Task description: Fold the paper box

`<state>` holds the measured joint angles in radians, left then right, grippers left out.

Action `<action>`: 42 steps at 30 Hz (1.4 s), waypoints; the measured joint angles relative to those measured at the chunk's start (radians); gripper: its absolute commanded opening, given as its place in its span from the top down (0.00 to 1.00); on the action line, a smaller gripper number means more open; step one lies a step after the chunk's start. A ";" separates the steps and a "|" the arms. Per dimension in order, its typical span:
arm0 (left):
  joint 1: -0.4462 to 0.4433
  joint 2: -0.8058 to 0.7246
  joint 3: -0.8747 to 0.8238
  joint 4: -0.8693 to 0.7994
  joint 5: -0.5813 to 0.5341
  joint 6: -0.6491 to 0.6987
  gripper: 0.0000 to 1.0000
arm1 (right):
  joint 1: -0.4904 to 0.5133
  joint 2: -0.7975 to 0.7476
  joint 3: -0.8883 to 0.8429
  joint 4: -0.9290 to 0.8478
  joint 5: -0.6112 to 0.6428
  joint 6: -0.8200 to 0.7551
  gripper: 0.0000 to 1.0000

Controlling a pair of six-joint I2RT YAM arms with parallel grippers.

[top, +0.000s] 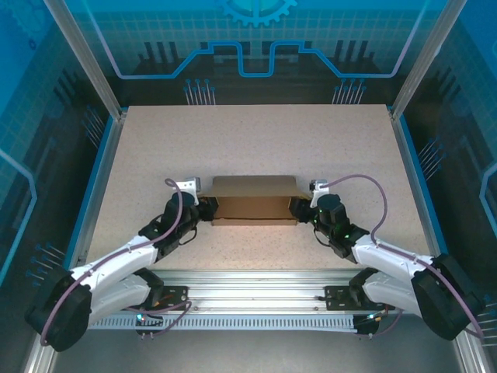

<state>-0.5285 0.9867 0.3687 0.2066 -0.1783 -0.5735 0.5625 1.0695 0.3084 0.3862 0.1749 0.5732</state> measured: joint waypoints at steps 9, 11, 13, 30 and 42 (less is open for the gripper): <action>0.000 -0.082 -0.014 -0.085 0.019 0.005 0.57 | 0.000 -0.095 0.000 -0.134 -0.036 -0.024 0.47; -0.001 -0.109 -0.014 -0.106 0.026 0.005 0.52 | 0.000 -0.124 0.000 -0.175 -0.049 -0.035 0.44; -0.002 -0.135 -0.014 -0.127 0.043 0.006 0.51 | 0.000 -0.158 0.002 -0.226 -0.060 -0.047 0.37; -0.006 -0.428 0.027 -0.383 0.113 0.031 0.46 | -0.001 -0.433 0.134 -0.565 -0.104 -0.115 0.16; 0.031 -0.212 0.366 -0.529 0.092 0.080 0.41 | -0.116 -0.290 0.463 -0.693 -0.193 -0.152 0.02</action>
<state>-0.4973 0.7750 0.7349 -0.3229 -0.0860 -0.4938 0.4461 0.7799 0.7715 -0.3065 -0.0185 0.4210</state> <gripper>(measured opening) 0.588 0.932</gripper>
